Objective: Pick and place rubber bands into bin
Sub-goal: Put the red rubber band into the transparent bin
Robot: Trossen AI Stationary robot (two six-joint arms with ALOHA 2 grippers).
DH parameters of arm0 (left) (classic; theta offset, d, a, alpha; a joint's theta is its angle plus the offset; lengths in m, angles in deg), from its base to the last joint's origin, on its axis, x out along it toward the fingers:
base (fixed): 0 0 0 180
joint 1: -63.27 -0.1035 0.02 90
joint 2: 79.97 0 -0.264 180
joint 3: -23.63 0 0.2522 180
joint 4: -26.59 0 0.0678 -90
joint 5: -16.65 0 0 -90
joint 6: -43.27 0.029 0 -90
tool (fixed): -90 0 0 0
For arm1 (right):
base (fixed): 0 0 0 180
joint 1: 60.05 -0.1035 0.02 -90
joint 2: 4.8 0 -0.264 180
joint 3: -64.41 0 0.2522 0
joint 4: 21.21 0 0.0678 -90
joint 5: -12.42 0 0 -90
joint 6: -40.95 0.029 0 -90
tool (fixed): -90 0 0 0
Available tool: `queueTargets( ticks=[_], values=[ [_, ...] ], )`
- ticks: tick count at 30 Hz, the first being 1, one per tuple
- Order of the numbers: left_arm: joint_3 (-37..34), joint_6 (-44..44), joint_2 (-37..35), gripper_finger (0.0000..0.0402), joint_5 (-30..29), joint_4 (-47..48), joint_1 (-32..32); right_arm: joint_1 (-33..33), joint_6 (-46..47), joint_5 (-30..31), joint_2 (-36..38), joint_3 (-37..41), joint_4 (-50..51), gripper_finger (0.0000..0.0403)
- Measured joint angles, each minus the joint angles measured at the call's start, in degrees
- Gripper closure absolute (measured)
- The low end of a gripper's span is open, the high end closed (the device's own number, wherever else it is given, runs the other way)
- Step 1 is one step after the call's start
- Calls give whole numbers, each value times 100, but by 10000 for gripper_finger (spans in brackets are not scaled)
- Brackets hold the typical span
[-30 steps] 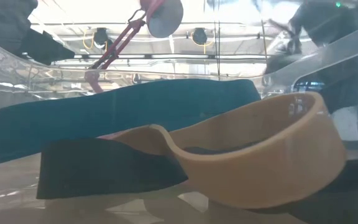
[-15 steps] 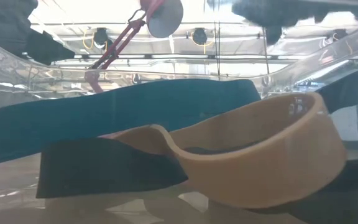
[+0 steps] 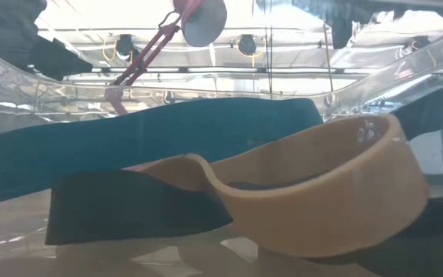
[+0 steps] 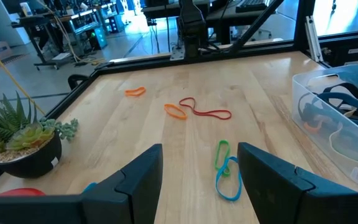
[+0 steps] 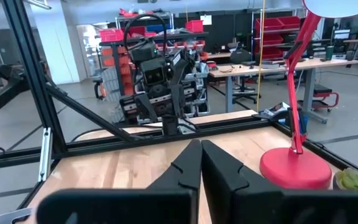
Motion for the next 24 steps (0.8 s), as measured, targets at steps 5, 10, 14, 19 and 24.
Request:
queueTargets(
  ticks=[5, 10, 14, 19, 24],
  values=[
    [0, 0, 2, 188, 0, 0, 1, 0, -85, -2, 0, 0, 7, 339],
    [0, 9, 2, 188, 0, 0, 0, 0, 67, 292, 2, 0, -29, 266],
    [0, 9, 2, 188, 0, 0, 0, -1, 144, 285, 2, 0, -40, 226],
    [0, 7, 0, 188, 0, 0, 1, -17, 153, 274, 2, 0, -64, 205],
    [0, 7, 2, 188, 0, 0, 1, 14, -2, 267, 2, 0, -87, 203]
  ],
)
